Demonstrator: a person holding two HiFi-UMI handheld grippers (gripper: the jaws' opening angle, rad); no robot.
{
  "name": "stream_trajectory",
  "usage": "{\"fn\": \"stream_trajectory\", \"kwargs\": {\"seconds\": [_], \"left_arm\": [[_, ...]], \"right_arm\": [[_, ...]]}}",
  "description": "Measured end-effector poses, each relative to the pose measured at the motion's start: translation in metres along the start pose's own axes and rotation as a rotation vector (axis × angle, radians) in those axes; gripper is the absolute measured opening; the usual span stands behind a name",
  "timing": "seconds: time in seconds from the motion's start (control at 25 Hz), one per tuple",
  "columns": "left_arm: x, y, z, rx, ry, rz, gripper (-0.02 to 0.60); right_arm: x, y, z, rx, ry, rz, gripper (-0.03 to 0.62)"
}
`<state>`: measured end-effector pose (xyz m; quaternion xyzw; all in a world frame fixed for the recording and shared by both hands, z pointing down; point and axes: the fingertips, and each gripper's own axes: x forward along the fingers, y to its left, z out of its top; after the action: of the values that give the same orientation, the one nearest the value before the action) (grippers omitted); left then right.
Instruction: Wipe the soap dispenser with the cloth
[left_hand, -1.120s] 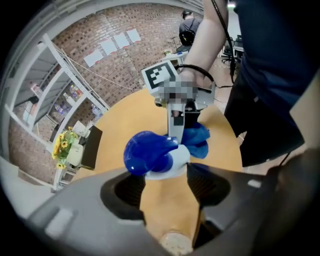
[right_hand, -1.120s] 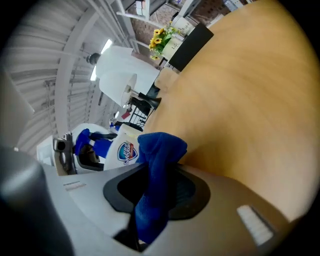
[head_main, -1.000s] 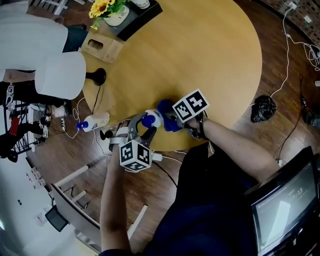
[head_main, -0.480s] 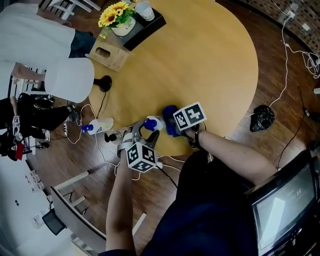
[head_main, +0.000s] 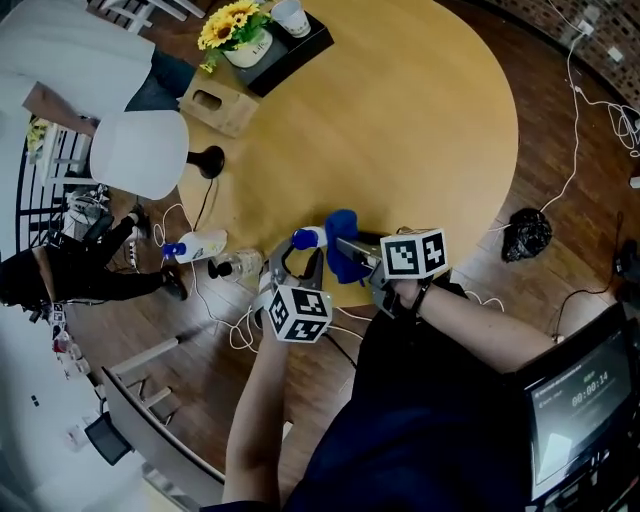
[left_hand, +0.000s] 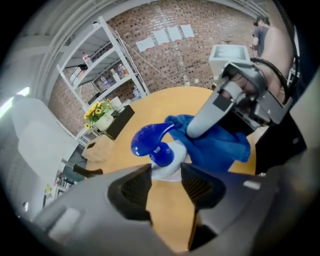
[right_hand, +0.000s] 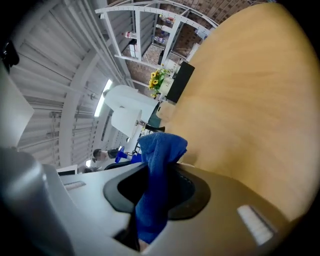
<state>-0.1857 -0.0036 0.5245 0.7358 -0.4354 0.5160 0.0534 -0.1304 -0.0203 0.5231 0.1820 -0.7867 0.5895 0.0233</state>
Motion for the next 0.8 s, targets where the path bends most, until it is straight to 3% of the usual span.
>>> {"fn": "stream_trajectory", "kwargs": {"seconds": [0.2, 0.4, 0.8], "left_arm": [[-0.001, 0.001, -0.003, 0.104, 0.008, 0.029, 0.156], [-0.003, 0.0, -0.001, 0.101, 0.004, 0.024, 0.156], [0.001, 0.002, -0.004, 0.113, 0.019, 0.025, 0.158]], "right_arm": [[0.013, -0.033, -0.01, -0.012, 0.047, -0.06, 0.104], [0.02, -0.063, -0.022, -0.018, 0.128, -0.171, 0.104], [0.026, -0.096, -0.028, -0.07, 0.246, -0.476, 0.103]]}}
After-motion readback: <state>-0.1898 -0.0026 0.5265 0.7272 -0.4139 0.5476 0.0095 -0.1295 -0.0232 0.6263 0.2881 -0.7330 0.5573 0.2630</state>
